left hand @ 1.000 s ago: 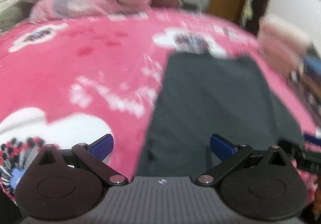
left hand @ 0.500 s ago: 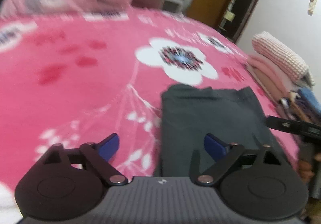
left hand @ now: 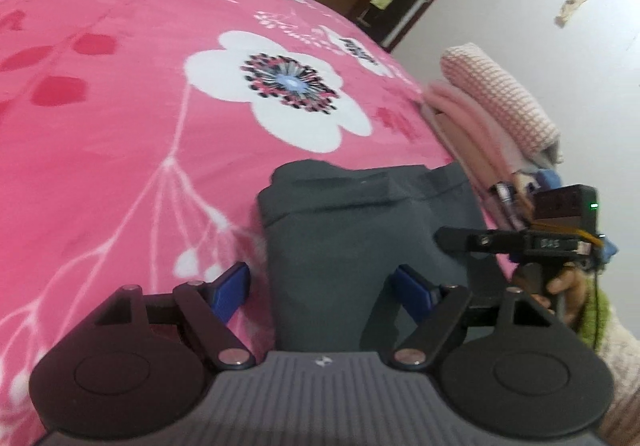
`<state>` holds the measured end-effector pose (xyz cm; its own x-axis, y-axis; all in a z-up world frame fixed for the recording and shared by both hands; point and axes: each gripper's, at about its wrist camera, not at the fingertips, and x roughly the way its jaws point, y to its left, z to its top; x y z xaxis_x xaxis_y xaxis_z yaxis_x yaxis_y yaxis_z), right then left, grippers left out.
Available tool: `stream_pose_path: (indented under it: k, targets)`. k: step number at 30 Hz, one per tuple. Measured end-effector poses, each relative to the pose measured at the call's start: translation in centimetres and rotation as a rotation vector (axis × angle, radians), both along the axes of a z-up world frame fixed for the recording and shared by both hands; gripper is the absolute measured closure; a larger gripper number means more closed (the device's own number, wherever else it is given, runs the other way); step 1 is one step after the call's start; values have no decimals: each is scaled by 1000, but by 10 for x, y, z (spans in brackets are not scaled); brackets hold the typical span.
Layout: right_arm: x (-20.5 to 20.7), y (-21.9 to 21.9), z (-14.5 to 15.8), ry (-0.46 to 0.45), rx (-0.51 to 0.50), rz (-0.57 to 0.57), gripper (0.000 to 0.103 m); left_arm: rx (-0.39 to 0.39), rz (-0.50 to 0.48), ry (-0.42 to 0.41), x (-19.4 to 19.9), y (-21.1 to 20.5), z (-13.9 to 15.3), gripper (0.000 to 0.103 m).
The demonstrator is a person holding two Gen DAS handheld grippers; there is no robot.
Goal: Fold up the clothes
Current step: 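Grasp the folded trousers' end with the left tool while the right tool grasps it too, then lift the folded trousers with both tools and carry them toward the clothes stack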
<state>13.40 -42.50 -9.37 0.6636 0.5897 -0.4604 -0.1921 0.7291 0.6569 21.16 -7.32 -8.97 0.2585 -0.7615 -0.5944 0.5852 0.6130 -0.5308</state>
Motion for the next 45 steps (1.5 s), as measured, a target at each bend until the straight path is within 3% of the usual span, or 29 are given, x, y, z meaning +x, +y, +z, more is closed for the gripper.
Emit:
stream_pose_path:
  k: [4,7,9,11,15,19,27,38,42,45]
  targets:
    - [10,3,-3,8,28,50,68,-35,0,24,10,-7,-5,50]
    - [1,8,10,-35,21,36,82,-57,25,49,14,-7,-5,65]
    - [-5,11,19,-64,16,26,86,-85,32,55,12,-6,-2,81]
    - [-12,14,28,-94,11,16,88,-119,35,55,8,-4,3,85]
    - [-25,20,46,-153,1,-4,89,-163,43,-4,-8,-3,27,87]
    - [-65,30,77,-249,-31,-82,89,-204,27,-89,-30,-3,64,87]
    - [-158,56,130,-497,-172,-312,89,-212,-62,-354,-76,-40,145,88]
    - [-212,52,179,-847,-345,-731,89,-334,-271,-728,-97,-171,240,88]
    - [-220,35,187,-922,-382,-872,89,-350,-392,-797,-100,-232,258,87]
    - [-226,8,186,-940,-369,-973,89,-350,-501,-798,-102,-281,263,87]
